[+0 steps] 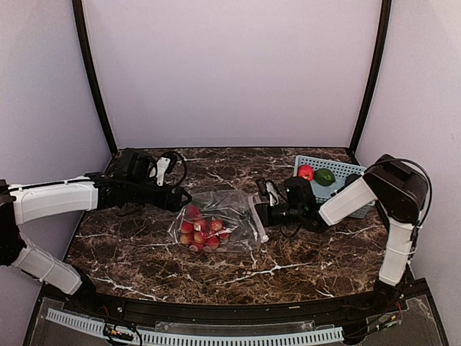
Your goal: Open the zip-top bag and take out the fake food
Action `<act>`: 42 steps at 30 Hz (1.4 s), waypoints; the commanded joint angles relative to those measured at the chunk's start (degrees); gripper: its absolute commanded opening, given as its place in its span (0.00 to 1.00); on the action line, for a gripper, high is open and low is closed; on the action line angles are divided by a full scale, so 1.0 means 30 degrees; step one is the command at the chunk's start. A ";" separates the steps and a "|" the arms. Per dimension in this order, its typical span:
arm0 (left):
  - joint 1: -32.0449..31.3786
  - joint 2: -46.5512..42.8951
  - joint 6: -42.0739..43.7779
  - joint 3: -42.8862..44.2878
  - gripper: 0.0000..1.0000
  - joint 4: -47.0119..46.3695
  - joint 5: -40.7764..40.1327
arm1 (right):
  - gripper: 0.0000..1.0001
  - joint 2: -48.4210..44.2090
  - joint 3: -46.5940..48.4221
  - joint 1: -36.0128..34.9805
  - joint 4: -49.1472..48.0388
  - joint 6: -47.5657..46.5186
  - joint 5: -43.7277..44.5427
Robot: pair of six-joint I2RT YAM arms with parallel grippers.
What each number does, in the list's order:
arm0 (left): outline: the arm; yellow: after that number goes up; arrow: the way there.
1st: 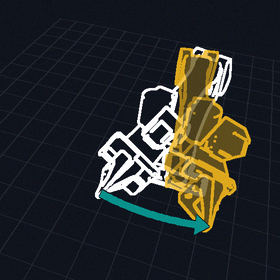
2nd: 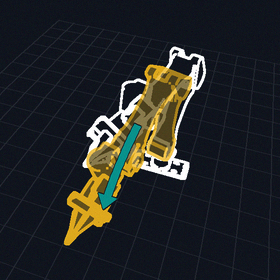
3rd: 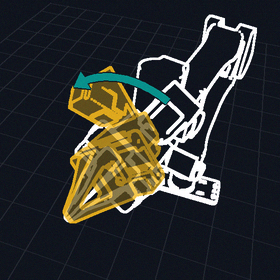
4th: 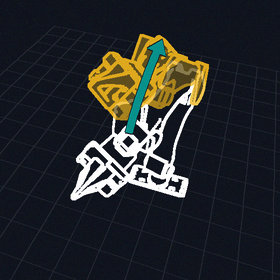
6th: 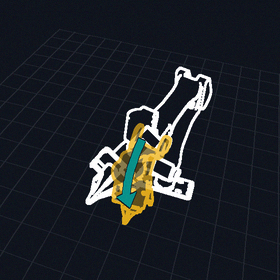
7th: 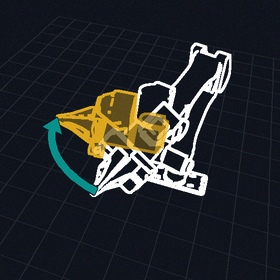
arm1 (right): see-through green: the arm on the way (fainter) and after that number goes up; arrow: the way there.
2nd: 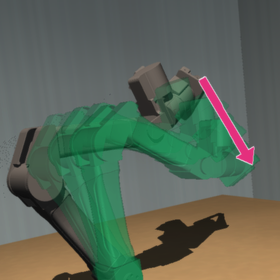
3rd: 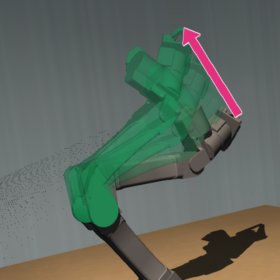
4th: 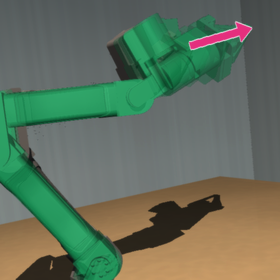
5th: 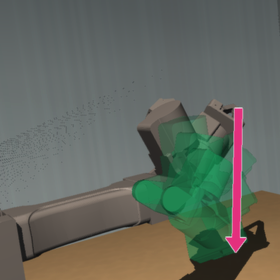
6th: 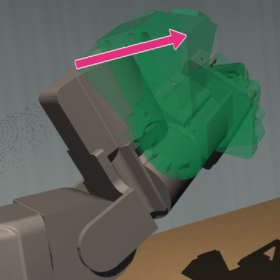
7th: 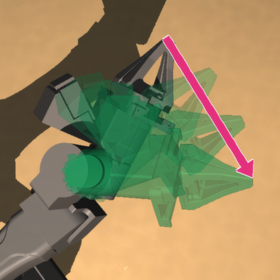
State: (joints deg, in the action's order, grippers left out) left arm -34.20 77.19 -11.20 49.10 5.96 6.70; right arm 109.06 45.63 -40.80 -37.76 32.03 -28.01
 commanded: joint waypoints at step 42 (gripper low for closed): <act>-0.1619 0.5844 0.0429 0.2728 0.01 -0.1762 0.6284 | 0.46 0.5380 0.6424 -0.1606 -0.1852 0.4025 -0.2411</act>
State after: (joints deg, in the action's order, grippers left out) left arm -37.50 95.20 -10.92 57.23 3.01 21.34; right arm 123.15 63.42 -44.58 -42.46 42.94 -36.49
